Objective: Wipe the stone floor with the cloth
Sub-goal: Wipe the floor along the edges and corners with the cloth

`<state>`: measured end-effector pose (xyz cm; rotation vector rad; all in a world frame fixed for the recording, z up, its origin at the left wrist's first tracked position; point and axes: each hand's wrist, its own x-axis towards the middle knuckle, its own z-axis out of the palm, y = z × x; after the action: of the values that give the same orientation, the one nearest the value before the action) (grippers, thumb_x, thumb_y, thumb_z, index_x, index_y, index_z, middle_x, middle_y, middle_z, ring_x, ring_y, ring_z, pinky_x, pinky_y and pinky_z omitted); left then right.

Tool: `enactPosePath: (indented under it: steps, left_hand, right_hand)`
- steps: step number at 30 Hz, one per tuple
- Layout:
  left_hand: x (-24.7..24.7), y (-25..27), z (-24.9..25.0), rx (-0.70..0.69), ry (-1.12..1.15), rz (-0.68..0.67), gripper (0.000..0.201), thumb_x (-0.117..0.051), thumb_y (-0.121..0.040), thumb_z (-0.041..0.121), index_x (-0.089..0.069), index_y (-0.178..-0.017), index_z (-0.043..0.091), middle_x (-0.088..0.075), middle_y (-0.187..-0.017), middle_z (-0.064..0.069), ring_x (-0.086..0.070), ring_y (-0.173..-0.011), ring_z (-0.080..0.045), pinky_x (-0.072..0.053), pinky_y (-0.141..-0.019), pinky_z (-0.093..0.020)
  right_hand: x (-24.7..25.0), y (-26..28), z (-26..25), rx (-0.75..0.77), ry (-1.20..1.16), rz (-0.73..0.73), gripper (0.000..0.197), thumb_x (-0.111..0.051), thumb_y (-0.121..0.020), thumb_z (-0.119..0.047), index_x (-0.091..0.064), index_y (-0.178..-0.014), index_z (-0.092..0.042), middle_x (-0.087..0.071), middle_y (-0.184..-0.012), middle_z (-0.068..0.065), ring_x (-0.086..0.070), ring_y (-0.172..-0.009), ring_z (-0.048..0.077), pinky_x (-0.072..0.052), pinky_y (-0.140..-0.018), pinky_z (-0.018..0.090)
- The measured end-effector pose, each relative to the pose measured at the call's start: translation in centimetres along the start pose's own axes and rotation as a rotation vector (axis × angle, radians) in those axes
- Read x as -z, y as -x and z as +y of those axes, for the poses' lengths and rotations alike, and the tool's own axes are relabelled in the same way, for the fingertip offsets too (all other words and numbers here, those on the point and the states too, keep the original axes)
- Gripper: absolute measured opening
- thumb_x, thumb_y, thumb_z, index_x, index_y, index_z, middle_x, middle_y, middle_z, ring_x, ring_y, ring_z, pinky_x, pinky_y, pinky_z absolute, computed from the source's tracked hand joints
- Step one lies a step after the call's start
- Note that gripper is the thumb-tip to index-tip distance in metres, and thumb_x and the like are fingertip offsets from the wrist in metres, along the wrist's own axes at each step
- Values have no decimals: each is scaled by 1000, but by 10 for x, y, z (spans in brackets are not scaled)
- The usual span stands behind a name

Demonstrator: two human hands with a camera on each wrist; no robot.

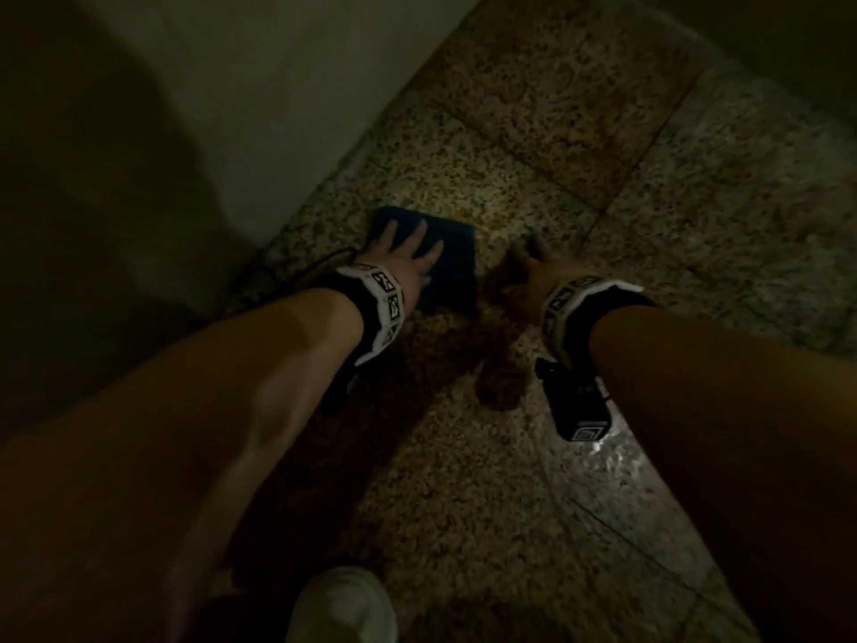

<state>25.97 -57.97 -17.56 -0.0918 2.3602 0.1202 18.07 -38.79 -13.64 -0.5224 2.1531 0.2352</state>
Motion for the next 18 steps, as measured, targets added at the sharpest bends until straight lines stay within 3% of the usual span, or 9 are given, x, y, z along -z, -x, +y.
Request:
enactPosePath:
  steps: [4, 9, 13, 15, 18]
  left_hand:
    - [-13, 14, 15, -33, -108, 27, 57, -24, -103, 31, 4, -152, 24, 15, -158, -7, 12, -144, -36, -3, -117, -53]
    - [-13, -2, 5, -53, -270, 68, 62, -27, -104, 33, 12, -151, 20, 20, -157, -8, 20, -143, -27, 6, -115, -47]
    - [32, -9, 24, 28, -233, 83, 60, -37, -102, 18, -5, -153, 21, 11, -159, -7, 8, -145, -33, -2, -117, -50]
    - [56, -28, 34, 48, -309, 50, 57, -35, -104, 20, -6, -153, 18, 16, -158, -7, 12, -144, -33, -4, -117, -48]
    - [74, -62, 43, 45, -416, 44, 57, -41, -101, 25, -14, -151, 22, 18, -157, -6, 16, -143, -36, -6, -115, -57]
  right_hand:
    - [-15, 5, 20, -51, 30, -12, 86, -51, -97, -40, 18, -147, -39, 27, -155, -7, 13, -146, 30, -20, -114, 55]
    - [-24, 8, 23, -25, -15, -22, 91, -54, -94, -43, 20, -147, -38, 31, -153, -7, 18, -144, 31, -15, -114, 59]
    - [-23, 12, 23, 1, -25, -20, 86, -50, -96, -43, 18, -148, -37, 32, -153, -7, 20, -144, 30, -8, -117, 54]
    - [-23, 11, 24, -4, -45, -29, 86, -51, -96, -41, 18, -148, -38, 33, -152, -9, 23, -143, 27, -4, -117, 53]
    - [-25, 7, 24, -19, -63, -45, 88, -52, -96, -39, 19, -147, -39, 34, -152, -10, 24, -143, 26, -1, -116, 54]
